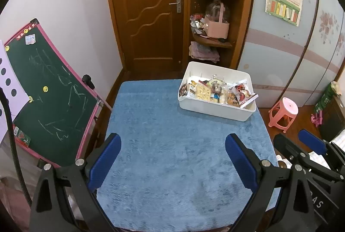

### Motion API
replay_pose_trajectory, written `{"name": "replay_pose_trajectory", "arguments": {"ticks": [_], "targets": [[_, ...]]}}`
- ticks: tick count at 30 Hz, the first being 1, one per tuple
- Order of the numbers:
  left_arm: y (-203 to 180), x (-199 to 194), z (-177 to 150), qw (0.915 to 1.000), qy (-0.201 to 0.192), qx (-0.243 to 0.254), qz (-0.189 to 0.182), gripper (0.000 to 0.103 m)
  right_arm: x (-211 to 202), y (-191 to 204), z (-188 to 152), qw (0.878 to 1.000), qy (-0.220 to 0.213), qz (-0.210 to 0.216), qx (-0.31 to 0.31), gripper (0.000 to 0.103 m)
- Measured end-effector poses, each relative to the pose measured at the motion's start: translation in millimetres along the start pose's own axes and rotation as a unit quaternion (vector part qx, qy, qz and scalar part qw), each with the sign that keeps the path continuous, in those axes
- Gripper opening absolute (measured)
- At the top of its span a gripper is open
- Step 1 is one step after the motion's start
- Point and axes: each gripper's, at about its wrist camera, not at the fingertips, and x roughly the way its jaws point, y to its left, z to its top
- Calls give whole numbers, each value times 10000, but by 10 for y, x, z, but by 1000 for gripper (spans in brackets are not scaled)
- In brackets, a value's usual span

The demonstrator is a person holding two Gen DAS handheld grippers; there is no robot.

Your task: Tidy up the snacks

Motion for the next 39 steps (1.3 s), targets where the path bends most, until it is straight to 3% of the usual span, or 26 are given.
{"name": "replay_pose_trajectory", "arguments": {"ticks": [39], "targets": [[-92, 169, -52, 9995, 189, -221, 120, 97, 139, -46, 21, 9998, 154, 47, -80, 66]]}}
